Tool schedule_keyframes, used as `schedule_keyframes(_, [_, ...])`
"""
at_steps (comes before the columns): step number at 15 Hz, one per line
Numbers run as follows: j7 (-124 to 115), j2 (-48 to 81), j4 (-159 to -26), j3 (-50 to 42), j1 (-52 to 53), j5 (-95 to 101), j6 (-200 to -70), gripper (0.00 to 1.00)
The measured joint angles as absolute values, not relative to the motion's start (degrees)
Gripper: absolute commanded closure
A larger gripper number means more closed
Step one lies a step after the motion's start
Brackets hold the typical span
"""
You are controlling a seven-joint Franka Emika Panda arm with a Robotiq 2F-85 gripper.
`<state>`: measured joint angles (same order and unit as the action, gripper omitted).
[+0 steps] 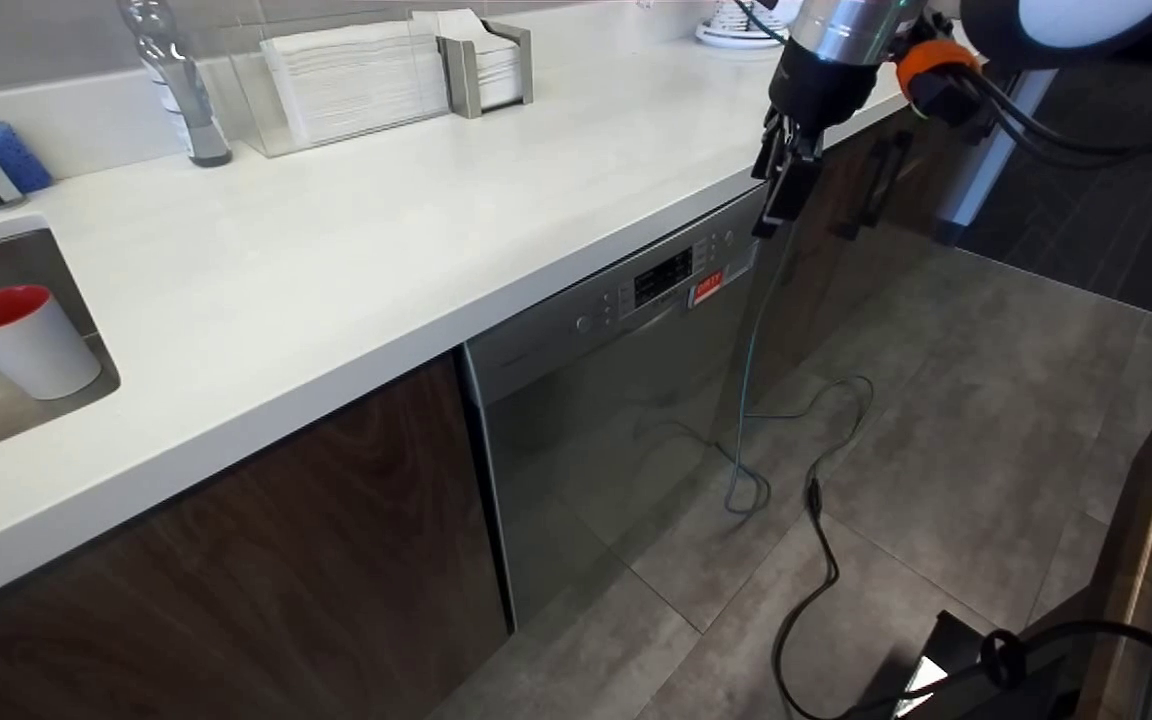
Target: Press the button on the oven
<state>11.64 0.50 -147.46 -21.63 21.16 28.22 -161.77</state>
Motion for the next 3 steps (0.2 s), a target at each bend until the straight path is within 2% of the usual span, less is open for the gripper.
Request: schedule_keyframes(3, [11.6,0.3,-147.9,-21.7,21.2,28.3,-161.8,0.00])
